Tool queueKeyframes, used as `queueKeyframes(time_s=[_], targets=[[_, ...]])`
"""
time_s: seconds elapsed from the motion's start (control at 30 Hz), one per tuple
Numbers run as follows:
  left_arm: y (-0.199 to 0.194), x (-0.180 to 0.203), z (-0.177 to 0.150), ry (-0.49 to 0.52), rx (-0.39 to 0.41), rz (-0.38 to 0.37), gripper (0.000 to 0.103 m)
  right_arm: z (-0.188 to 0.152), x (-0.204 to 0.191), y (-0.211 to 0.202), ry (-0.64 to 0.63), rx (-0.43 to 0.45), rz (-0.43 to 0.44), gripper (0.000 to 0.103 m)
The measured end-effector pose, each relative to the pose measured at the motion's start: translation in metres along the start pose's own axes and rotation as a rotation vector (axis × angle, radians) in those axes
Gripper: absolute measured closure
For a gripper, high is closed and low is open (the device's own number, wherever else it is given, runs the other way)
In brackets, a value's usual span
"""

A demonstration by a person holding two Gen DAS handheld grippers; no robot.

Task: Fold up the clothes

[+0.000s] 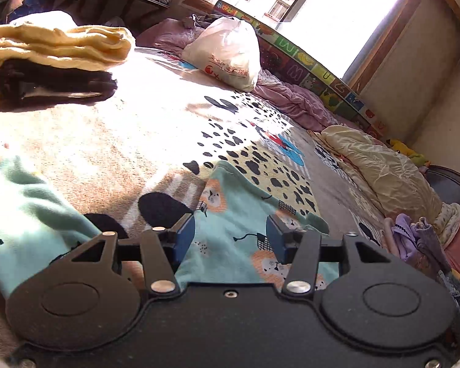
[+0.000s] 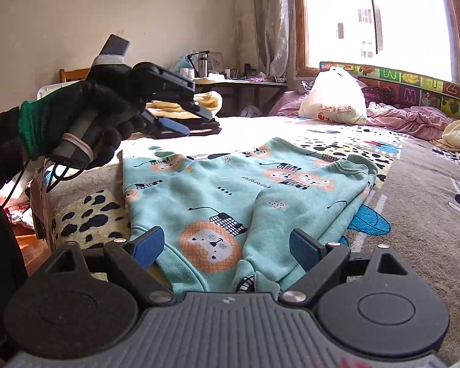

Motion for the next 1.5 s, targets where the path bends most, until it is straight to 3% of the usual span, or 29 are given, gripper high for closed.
queueKeyframes(time_s=[0.17,0.33,0.47,0.6,0.77,0.8,0.83,0.93,1.0,1.03,1.07,1.13,1.33,1.43,1.5], targets=[[-0.053,-0.104,0.002,-0.184,0.051,0.149,0.051,0.01,-0.045,-0.003,-0.03,-0.015,-0.032,0.019],[-0.067,-0.175,-0.006,-0.393,0.033,0.189,0.051,0.018,-0.11,0.031,-0.205,-0.082,0.011,0.029],[-0.067,-0.189,-0.008,-0.492,0.009,0.109,0.051,0.025,-0.138,0.064,-0.287,-0.136,0.022,0.034],[-0.075,-0.189,-0.001,-0.481,0.046,0.118,0.051,0.034,-0.126,0.075,-0.241,-0.148,-0.027,0.034],[-0.074,-0.179,0.007,-0.426,0.047,0.092,0.053,0.032,-0.085,0.072,-0.199,-0.175,-0.129,0.034],[-0.074,-0.173,0.009,-0.413,0.053,0.055,0.059,0.033,-0.076,0.068,-0.182,-0.168,-0.155,0.033],[-0.075,-0.166,0.011,-0.4,0.058,0.016,0.06,0.033,-0.066,0.065,-0.167,-0.162,-0.18,0.033],[-0.07,-0.114,0.013,-0.343,0.025,-0.222,0.06,0.025,-0.037,0.056,-0.122,-0.168,-0.246,0.034],[-0.052,-0.07,-0.002,-0.313,-0.072,-0.34,0.06,0.019,-0.021,0.052,-0.097,-0.179,-0.273,0.036],[-0.044,-0.048,-0.009,-0.297,-0.121,-0.397,0.066,0.016,-0.014,0.05,-0.086,-0.185,-0.282,0.036],[-0.033,-0.027,-0.019,-0.269,-0.175,-0.417,0.067,0.013,-0.009,0.049,-0.078,-0.192,-0.285,0.037],[-0.012,0.005,-0.034,-0.243,-0.252,-0.448,0.068,0.008,-0.002,0.049,-0.071,-0.208,-0.285,0.037],[0.055,0.041,-0.07,-0.361,-0.465,-0.412,0.068,0.003,-0.001,0.055,-0.126,-0.214,-0.244,0.041],[0.063,0.053,-0.076,-0.338,-0.489,-0.382,0.068,-0.001,0.002,0.062,-0.135,-0.241,-0.218,0.041],[0.066,0.056,-0.08,-0.289,-0.487,-0.322,0.068,-0.005,0.007,0.064,-0.095,-0.253,-0.196,0.041]])
Point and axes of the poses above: each gripper's, at about its wrist camera, not at the fingertips, and y roughly the way its jaws point, x to its right, z to its top, the point moved 7 cm from there along y, roughly the way its jaws point, and after that the axes turned 4 degrees about z, right-handed, at the moved point
